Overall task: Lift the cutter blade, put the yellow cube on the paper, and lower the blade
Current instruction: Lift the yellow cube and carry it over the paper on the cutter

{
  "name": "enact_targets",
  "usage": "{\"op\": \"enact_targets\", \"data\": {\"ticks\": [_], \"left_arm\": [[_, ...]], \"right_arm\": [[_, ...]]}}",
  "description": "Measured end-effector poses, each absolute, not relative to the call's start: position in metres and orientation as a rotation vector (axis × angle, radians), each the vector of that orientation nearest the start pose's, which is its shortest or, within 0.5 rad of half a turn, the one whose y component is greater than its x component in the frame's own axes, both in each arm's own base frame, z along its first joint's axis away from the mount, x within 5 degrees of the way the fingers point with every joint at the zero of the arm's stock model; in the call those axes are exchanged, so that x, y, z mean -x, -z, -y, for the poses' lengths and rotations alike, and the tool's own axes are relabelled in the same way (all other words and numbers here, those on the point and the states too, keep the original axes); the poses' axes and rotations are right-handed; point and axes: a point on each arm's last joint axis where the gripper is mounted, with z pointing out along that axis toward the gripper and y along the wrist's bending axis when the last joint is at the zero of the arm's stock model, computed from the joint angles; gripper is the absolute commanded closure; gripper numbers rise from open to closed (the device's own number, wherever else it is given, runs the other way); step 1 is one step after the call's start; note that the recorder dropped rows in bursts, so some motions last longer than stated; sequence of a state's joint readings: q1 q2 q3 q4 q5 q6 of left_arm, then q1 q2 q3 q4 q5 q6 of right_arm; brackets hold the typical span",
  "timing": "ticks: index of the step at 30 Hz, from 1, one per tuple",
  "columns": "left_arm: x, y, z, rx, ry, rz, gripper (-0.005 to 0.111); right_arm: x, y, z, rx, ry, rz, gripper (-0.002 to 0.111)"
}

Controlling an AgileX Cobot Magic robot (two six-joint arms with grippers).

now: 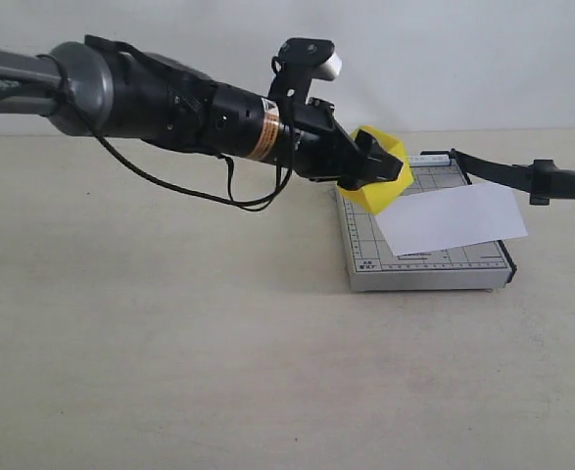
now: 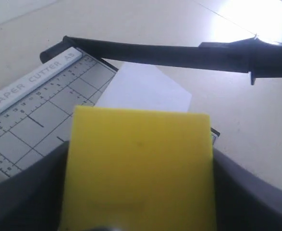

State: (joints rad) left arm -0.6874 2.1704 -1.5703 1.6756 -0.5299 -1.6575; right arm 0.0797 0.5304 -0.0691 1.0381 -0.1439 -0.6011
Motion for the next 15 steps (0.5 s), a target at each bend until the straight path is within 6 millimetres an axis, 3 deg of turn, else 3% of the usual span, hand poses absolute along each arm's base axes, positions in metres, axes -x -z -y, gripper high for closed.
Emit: {"op": "enact_targets", "data": {"ticks": [5,15], "left_arm": [[-0.356,-0.168,0.357,-1.098,1.001,-1.917,0.102],[-0.367,-0.179,0.372,-1.133,1.009,-1.808,0.102]], "right_arm": [[-0.104,-0.201,0.003,-0.413,-0.237,-1.830,0.108],[-0.104,-0.201,0.003,-0.413,-0.237,-1.830,0.108]]}}
